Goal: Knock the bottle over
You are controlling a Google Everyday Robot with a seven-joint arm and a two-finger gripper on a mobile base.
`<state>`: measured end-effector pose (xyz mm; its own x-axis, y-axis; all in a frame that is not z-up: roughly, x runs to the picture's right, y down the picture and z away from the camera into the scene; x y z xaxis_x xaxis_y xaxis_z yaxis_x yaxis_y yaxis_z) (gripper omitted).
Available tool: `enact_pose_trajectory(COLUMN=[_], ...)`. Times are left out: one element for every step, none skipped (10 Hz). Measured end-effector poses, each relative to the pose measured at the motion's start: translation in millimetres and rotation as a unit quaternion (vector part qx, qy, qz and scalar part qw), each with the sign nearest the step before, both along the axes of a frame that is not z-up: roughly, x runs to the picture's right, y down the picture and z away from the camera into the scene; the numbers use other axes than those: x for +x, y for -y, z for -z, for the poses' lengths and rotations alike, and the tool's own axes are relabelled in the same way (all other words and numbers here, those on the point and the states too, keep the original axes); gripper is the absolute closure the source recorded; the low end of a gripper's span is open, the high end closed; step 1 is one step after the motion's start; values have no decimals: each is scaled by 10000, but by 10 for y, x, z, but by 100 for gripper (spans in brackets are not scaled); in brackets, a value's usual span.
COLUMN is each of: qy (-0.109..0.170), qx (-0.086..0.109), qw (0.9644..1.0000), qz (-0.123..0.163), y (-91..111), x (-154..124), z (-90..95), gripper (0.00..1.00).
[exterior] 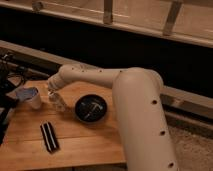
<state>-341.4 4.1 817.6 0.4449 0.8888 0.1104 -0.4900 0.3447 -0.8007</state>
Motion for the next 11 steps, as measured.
enact_pose_trajectory(qy=[-2, 7, 20, 14, 3, -7, -18, -13, -6, -8, -15], qx=[6, 38, 65, 90, 112, 125, 141, 171, 190, 195, 198], qw=[10000, 10000, 10000, 10000, 9999, 9999, 9999, 9998, 9998, 9998, 9998], qz=[18, 27, 37, 33, 39, 37, 33, 38, 56, 72, 80], y=[-21, -49, -61, -61, -69, -70, -67, -48, -37, -40, -39], x=[-11, -42, -65, -59, -32, 16, 38, 25, 11, 12, 25], z=[16, 54, 67, 86, 111, 149, 175, 215, 252, 262, 266], gripper=[97, 97, 97, 97, 97, 97, 97, 97, 97, 97, 97])
